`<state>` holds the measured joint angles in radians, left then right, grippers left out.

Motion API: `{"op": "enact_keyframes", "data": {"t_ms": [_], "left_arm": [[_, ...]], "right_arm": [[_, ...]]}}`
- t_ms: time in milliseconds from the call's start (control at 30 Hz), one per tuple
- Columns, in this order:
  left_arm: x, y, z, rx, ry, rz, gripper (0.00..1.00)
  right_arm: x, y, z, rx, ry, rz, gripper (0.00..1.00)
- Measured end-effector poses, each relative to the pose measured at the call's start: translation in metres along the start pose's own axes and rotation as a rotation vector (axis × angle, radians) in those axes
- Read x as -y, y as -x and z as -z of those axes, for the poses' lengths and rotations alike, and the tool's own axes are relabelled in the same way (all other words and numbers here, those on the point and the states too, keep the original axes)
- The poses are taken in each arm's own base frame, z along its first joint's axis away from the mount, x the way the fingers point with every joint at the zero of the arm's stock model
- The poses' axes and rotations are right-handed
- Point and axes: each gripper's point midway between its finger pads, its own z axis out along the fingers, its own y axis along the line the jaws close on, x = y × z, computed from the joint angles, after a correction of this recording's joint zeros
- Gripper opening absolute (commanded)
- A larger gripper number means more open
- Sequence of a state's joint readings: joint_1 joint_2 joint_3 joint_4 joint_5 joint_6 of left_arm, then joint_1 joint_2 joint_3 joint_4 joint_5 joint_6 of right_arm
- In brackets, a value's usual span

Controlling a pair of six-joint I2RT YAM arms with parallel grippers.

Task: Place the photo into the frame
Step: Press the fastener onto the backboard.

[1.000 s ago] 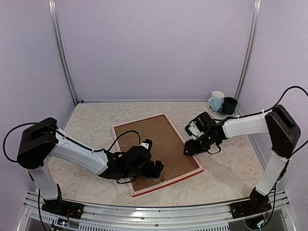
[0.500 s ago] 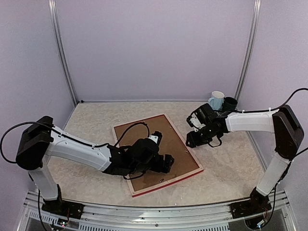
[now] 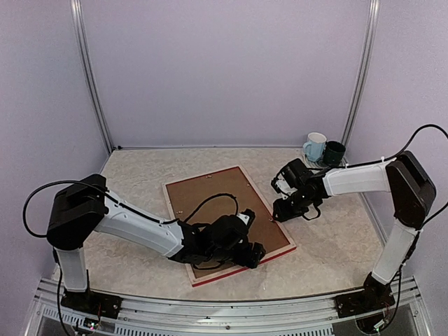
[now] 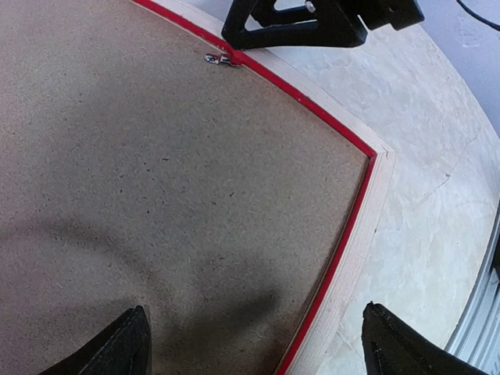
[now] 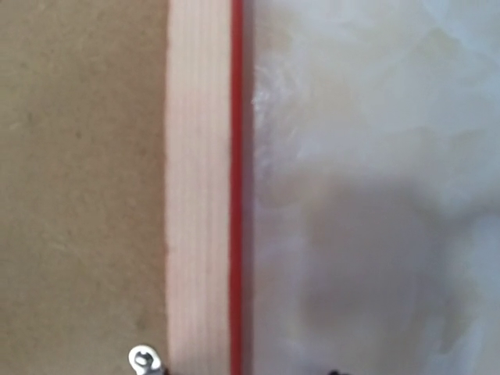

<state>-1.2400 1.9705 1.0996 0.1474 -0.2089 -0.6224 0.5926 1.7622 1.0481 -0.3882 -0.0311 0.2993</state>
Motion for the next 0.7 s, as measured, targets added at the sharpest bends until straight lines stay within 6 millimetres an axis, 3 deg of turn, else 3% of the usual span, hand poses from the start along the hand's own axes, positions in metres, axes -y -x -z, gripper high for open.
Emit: {"op": "enact_keyframes", "data": {"t_ms": [467,700], "left_arm": [[0.02,-0.015,0.002,-0.039,-0.089,-0.105,0.85],[0.039,-0.029,0.007,-0.077,-0.164,-0.197,0.83]], "right_arm": [[-0.008,-0.013,-0.004,-0.017,0.061,-0.002,0.4],[-0.009,-0.015,-0.006,-0.022,0.065,-0.008,0.36]]}}
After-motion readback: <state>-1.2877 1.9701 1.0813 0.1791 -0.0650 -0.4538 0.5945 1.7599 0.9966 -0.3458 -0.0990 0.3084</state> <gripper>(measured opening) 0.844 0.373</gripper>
